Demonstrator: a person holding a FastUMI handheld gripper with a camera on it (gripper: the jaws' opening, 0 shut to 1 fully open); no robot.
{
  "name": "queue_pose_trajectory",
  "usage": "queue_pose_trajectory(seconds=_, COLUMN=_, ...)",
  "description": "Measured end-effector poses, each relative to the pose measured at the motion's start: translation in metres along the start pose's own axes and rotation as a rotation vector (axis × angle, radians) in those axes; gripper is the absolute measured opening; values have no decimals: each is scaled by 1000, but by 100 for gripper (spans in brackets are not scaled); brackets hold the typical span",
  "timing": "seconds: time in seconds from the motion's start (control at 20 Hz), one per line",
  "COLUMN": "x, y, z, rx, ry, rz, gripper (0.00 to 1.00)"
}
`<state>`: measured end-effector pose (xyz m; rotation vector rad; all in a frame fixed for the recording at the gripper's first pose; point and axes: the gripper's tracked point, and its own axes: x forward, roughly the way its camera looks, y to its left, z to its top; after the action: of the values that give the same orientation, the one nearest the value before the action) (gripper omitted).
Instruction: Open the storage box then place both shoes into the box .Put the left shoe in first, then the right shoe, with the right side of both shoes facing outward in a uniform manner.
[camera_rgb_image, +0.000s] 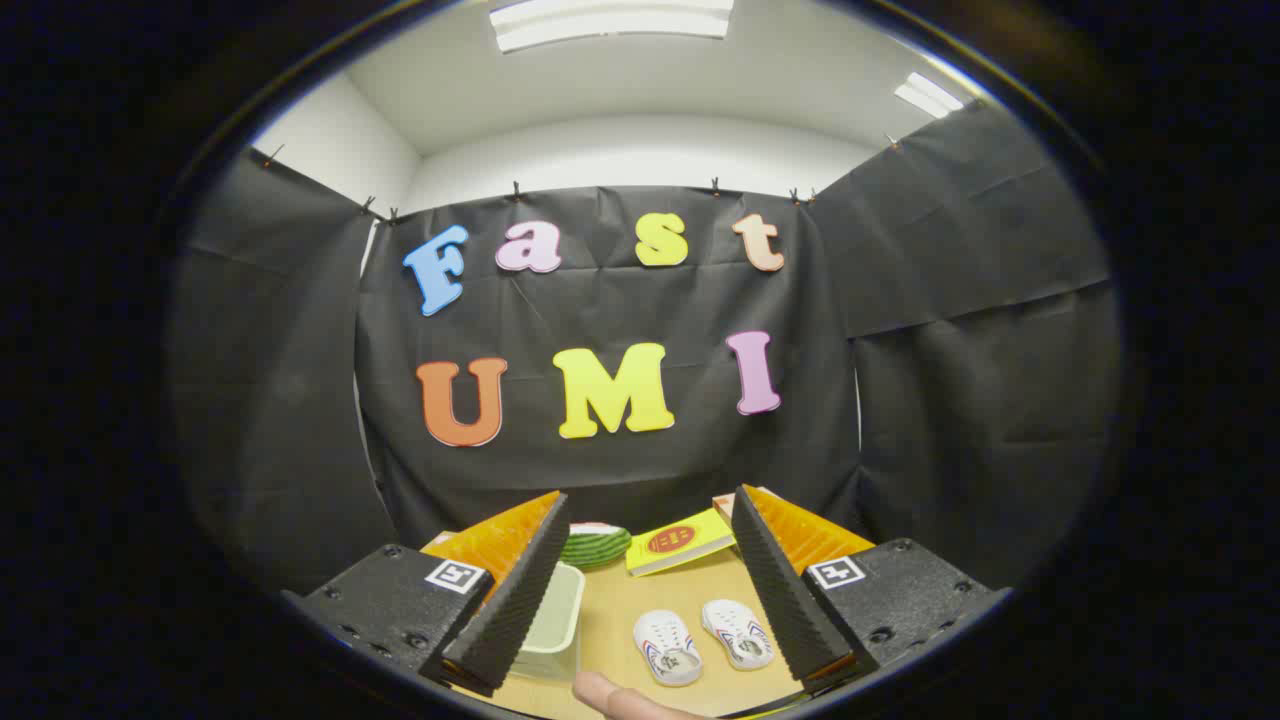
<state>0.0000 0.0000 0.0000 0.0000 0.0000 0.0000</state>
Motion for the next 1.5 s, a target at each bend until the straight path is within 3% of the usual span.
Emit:
queue_pose_trajectory(seconds=1.15, x=12, y=1, z=-36, rx=-28, ry=81, rz=16, gripper=100)
queue_pose_trajectory(seconds=1.5, x=39, y=-5, z=-90, rx=13, ry=209, rz=66, gripper=100)
